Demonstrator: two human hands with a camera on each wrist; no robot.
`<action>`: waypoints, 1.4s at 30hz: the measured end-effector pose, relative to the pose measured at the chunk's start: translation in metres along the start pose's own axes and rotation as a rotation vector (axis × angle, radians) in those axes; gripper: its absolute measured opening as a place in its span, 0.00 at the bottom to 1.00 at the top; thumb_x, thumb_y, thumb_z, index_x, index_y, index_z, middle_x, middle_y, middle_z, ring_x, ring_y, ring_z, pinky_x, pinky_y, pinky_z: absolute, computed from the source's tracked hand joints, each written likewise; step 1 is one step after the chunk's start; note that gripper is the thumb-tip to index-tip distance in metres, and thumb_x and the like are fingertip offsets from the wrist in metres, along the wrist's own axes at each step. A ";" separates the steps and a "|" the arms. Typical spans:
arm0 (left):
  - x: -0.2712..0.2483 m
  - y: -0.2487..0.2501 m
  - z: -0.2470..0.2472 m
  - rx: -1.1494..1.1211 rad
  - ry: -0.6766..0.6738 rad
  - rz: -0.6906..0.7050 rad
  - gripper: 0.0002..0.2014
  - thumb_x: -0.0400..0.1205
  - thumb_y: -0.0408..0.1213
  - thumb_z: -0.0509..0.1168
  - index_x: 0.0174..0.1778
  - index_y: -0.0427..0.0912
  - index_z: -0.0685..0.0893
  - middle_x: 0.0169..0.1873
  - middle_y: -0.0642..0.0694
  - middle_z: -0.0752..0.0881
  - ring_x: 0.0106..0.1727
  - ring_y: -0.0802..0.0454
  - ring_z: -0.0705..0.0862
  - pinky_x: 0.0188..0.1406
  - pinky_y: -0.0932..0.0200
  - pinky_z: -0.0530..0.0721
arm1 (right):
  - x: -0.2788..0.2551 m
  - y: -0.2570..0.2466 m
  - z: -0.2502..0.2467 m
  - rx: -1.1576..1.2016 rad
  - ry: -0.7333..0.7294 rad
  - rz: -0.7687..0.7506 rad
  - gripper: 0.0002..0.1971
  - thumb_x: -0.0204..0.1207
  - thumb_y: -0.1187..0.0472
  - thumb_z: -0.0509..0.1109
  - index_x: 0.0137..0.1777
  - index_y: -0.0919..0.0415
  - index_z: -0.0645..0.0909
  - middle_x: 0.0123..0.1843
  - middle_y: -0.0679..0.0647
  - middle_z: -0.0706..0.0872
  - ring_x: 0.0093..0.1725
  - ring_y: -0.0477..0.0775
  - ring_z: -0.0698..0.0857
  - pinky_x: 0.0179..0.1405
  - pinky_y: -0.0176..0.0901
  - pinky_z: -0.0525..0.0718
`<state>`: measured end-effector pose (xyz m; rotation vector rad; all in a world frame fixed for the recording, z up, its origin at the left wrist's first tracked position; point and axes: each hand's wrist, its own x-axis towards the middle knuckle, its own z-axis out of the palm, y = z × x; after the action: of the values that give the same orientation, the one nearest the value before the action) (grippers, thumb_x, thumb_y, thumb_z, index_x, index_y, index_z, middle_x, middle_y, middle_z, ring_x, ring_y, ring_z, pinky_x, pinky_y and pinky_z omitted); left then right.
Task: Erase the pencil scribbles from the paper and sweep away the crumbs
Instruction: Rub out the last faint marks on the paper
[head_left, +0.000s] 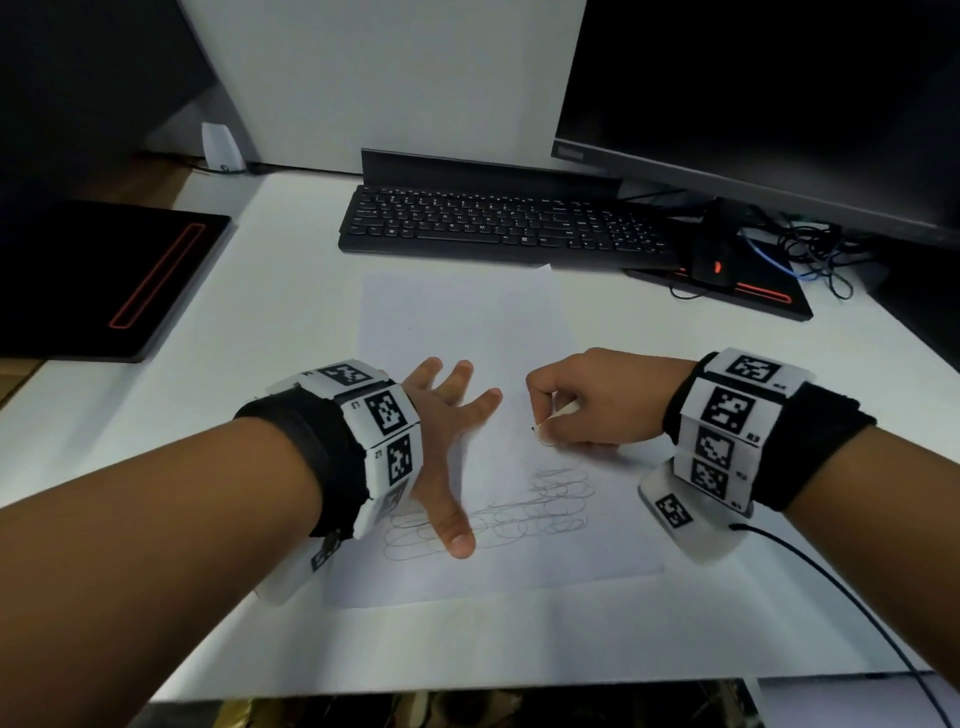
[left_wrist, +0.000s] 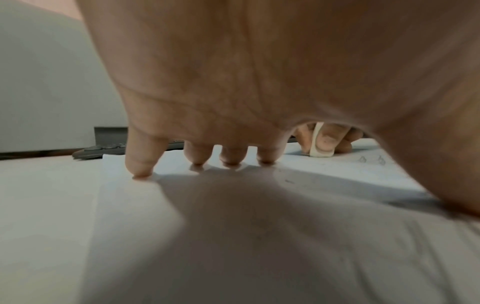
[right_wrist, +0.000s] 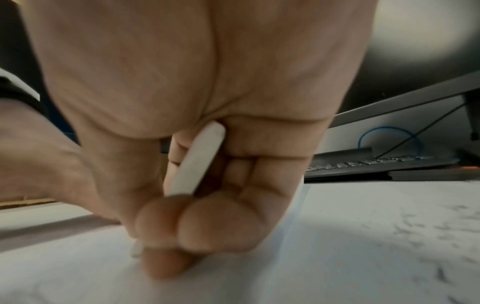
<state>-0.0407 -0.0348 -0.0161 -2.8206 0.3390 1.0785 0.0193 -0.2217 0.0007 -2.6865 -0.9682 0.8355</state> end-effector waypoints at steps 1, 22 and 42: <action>0.000 0.002 -0.002 0.004 0.006 -0.006 0.70 0.60 0.71 0.76 0.81 0.60 0.26 0.82 0.49 0.25 0.82 0.41 0.26 0.80 0.28 0.42 | 0.001 -0.001 -0.002 -0.015 -0.006 0.007 0.05 0.79 0.53 0.69 0.44 0.51 0.80 0.35 0.48 0.90 0.32 0.48 0.87 0.44 0.46 0.87; 0.004 0.037 -0.016 0.002 0.046 0.003 0.62 0.64 0.74 0.71 0.81 0.68 0.32 0.83 0.47 0.27 0.82 0.34 0.27 0.74 0.20 0.43 | -0.016 -0.012 0.009 -0.077 0.044 -0.055 0.04 0.82 0.56 0.67 0.50 0.56 0.79 0.36 0.39 0.81 0.36 0.37 0.79 0.38 0.35 0.74; 0.005 0.035 -0.015 0.004 0.043 0.012 0.64 0.64 0.73 0.71 0.82 0.65 0.30 0.82 0.47 0.26 0.82 0.34 0.27 0.76 0.23 0.43 | -0.021 -0.012 0.016 -0.113 -0.032 -0.136 0.02 0.81 0.56 0.68 0.50 0.53 0.79 0.35 0.37 0.79 0.36 0.37 0.79 0.42 0.37 0.78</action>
<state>-0.0360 -0.0723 -0.0084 -2.8458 0.3613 1.0196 -0.0095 -0.2260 0.0009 -2.6696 -1.2250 0.8218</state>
